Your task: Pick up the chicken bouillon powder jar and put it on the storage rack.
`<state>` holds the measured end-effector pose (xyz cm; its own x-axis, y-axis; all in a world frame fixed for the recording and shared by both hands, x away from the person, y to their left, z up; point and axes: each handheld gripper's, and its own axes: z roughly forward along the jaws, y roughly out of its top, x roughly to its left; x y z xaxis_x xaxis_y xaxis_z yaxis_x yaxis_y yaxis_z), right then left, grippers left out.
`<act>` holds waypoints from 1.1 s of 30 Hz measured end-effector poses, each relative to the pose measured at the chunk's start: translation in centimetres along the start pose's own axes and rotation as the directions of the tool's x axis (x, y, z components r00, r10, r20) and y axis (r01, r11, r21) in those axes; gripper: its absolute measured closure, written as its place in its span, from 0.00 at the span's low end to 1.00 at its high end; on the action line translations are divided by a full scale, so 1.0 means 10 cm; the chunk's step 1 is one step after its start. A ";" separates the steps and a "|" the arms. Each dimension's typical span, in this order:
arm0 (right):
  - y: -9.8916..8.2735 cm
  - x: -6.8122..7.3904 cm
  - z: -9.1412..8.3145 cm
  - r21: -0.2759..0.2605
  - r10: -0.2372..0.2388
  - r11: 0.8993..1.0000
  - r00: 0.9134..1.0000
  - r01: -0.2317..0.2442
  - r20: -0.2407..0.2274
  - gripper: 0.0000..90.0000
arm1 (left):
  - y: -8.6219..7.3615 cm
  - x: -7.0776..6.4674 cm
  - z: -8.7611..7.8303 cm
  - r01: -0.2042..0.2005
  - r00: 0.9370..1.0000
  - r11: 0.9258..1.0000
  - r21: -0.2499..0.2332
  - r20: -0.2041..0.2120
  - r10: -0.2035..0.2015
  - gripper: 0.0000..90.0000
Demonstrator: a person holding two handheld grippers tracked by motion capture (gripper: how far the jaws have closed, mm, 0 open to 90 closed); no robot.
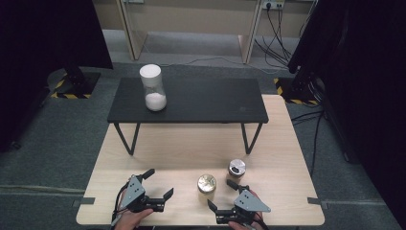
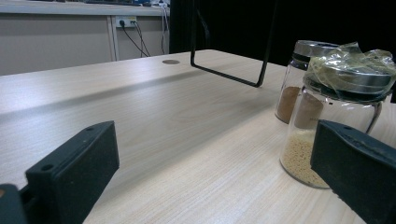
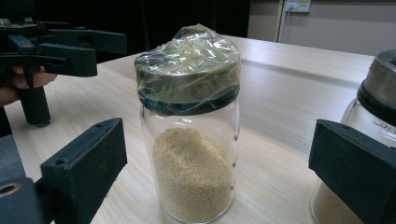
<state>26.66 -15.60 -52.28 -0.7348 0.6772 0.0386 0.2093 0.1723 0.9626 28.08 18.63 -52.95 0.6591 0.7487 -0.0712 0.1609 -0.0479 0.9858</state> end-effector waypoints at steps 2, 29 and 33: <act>0.00 0.01 0.01 0.003 -0.003 1.000 1.000 0.003 -0.002 0.05 | 0.00 0.00 0.00 0.000 1.000 1.000 0.001 0.000 0.000 0.01; 0.01 0.05 0.18 0.017 -0.025 1.000 1.000 0.025 -0.007 0.07 | 0.00 -0.01 0.00 -0.002 1.000 1.000 0.000 0.004 0.002 0.01; 0.02 0.06 0.21 0.018 -0.028 0.999 1.000 0.029 -0.009 0.08 | 0.00 -0.01 0.00 -0.002 1.000 1.000 0.000 0.004 0.002 0.01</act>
<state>27.60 -13.68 -52.62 -0.7461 0.6657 0.0135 0.1998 0.2044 0.9583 28.06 18.56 -52.96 0.6624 0.7459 -0.0701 0.1598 -0.0492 0.9859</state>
